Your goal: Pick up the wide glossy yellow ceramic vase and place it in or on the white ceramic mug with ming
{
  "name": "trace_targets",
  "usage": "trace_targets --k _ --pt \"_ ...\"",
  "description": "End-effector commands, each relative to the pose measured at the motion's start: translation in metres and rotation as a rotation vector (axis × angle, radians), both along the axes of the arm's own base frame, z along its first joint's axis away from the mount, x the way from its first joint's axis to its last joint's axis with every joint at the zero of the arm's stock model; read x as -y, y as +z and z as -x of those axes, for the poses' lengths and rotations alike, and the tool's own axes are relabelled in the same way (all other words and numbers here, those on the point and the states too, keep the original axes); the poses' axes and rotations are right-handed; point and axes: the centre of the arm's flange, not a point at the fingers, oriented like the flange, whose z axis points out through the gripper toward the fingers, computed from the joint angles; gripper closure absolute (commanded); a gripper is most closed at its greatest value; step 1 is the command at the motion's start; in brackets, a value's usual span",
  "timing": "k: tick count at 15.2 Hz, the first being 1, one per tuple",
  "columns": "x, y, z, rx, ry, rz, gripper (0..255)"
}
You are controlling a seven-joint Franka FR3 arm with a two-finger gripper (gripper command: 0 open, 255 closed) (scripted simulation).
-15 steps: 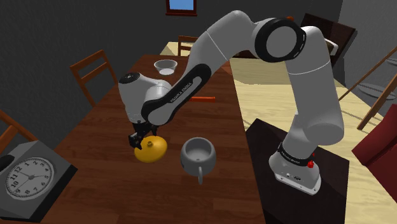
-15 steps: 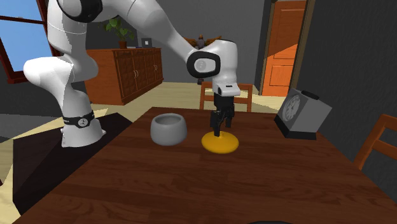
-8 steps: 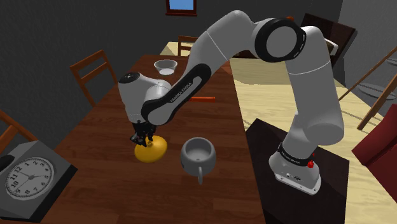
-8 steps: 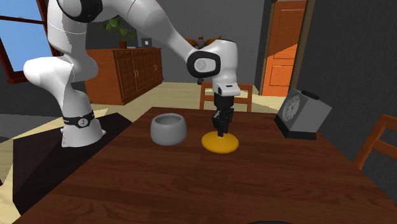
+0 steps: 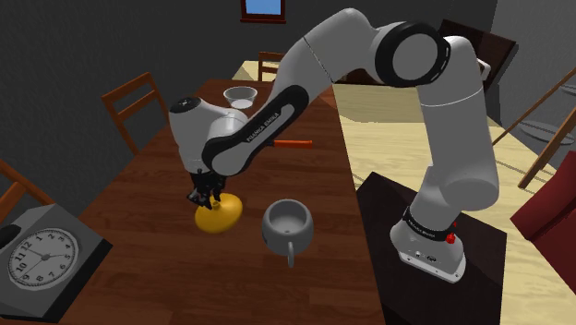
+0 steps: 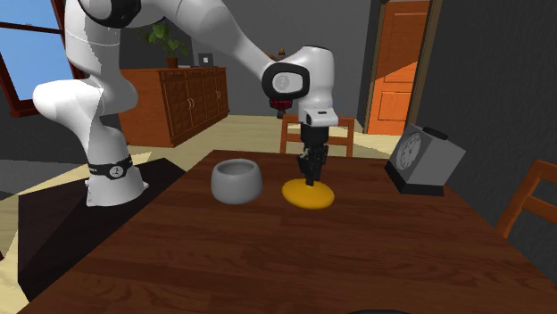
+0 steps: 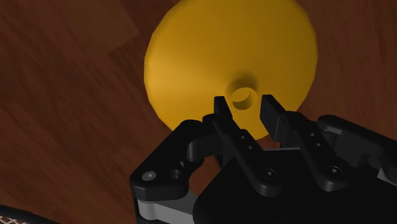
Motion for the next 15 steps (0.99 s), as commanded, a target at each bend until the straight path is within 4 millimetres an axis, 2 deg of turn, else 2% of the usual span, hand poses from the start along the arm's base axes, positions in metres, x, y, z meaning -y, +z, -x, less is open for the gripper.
trace_targets --k 1,15 --pt "0.001 0.012 0.000 0.000 0.000 0.000 255" --pt "0.001 0.086 0.000 0.000 0.000 0.000 255"
